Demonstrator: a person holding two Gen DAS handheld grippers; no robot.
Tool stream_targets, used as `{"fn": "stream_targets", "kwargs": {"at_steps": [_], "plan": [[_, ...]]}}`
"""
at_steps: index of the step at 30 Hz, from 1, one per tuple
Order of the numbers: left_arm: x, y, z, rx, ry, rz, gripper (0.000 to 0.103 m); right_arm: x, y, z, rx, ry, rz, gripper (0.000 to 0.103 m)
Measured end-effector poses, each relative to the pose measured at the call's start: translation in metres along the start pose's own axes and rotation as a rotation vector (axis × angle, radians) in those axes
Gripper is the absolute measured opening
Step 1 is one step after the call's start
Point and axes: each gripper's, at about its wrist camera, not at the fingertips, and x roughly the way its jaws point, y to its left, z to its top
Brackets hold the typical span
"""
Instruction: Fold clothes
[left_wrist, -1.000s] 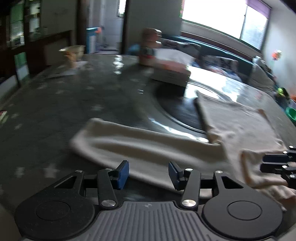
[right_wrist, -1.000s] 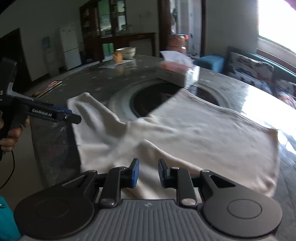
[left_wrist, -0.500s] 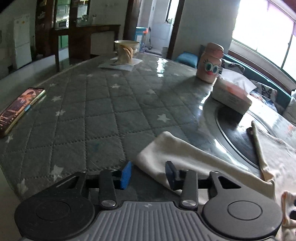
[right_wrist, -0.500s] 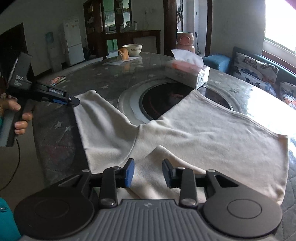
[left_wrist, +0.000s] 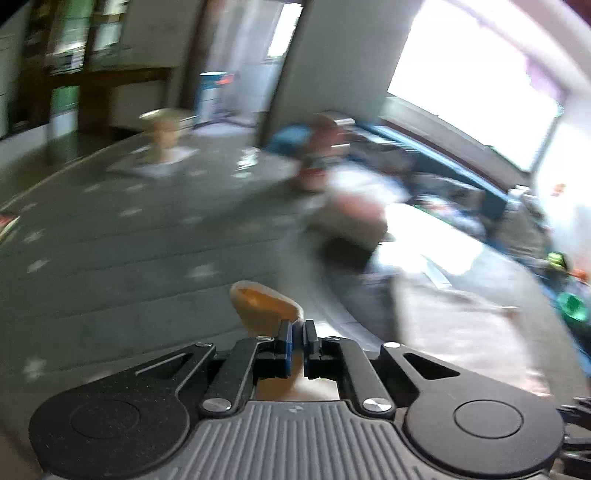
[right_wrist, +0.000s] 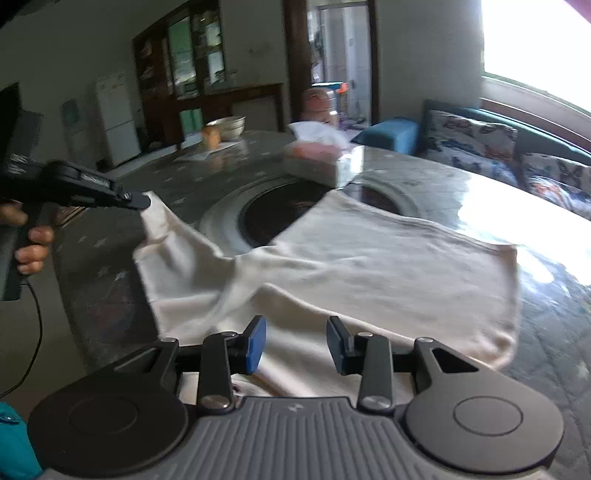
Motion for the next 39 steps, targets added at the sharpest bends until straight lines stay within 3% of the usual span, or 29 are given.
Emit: {"fn": "stream_targets", "kwargs": {"at_steps": [8,13,19,20,26,32,39], "plan": [[-0.007,-0.123,0.002,0.180,0.033,-0.358,0.006,-0.028,-0.038,-0.020,0.116,-0.051,-0.070,0.036],[0.003,-0.188,-0.015,0.272,0.094,-0.509,0.006,-0.041,-0.054,-0.035,0.173,-0.066,-0.103,0.036],[0.026,-0.224,-0.054,0.381,0.228,-0.583,0.012,-0.049,-0.068,-0.048,0.218,-0.057,-0.124,0.036],[0.026,-0.218,-0.055,0.385,0.230,-0.572,0.013,-0.049,-0.069,-0.049,0.222,-0.052,-0.128,0.036],[0.027,-0.184,-0.059,0.405,0.238,-0.506,0.040,-0.054,-0.071,-0.051,0.220,-0.044,-0.148,0.036],[0.031,-0.127,-0.058,0.358,0.253,-0.357,0.038,-0.048,-0.068,-0.038,0.204,-0.059,-0.142,0.036],[0.033,-0.084,-0.060,0.294,0.279,-0.298,0.033,-0.011,-0.058,-0.023,0.168,-0.025,-0.081,0.035]]}}
